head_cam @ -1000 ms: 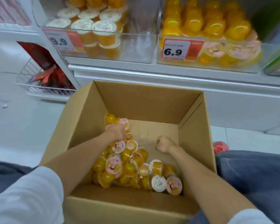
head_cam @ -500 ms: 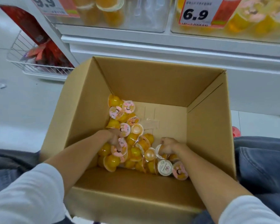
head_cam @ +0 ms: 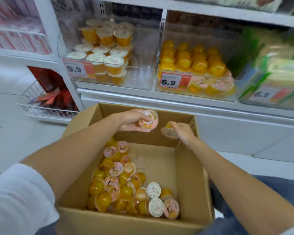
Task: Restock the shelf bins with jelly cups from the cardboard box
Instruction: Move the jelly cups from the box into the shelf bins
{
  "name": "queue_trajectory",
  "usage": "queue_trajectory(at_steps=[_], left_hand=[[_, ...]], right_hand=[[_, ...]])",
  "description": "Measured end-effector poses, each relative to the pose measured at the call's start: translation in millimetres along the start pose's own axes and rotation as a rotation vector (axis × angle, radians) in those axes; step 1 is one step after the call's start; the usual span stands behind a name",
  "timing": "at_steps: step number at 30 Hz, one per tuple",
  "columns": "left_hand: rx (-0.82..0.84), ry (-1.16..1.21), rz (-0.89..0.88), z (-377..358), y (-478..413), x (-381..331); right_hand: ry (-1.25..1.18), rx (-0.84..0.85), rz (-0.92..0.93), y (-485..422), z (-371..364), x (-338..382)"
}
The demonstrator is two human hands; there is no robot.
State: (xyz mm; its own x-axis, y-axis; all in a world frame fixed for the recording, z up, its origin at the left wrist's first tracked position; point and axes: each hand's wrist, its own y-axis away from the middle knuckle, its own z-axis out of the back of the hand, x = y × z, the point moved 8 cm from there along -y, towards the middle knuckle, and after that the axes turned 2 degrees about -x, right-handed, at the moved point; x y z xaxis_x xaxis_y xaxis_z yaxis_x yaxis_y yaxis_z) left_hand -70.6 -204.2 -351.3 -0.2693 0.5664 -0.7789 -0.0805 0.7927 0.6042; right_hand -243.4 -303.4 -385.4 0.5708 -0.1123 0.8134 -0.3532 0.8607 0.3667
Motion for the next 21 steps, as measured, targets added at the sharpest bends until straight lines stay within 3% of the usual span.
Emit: queue_trajectory(at_steps=[5, 10, 14, 21], left_hand=[[-0.074, 0.023, -0.176, -56, 18, -113], [-0.143, -0.026, -0.398, -99, 21, -208], [-0.394, -0.527, -0.553, -101, -17, -252], [-0.370, -1.176, -0.548, -111, -66, -249]], right_hand=[[0.106, -0.300, 0.356, 19, 100, 107], [0.108, -0.547, 0.465, 18, 182, 157], [0.023, -0.569, 0.491, 2, 215, 174], [-0.017, -0.572, 0.506, -34, 225, 177]])
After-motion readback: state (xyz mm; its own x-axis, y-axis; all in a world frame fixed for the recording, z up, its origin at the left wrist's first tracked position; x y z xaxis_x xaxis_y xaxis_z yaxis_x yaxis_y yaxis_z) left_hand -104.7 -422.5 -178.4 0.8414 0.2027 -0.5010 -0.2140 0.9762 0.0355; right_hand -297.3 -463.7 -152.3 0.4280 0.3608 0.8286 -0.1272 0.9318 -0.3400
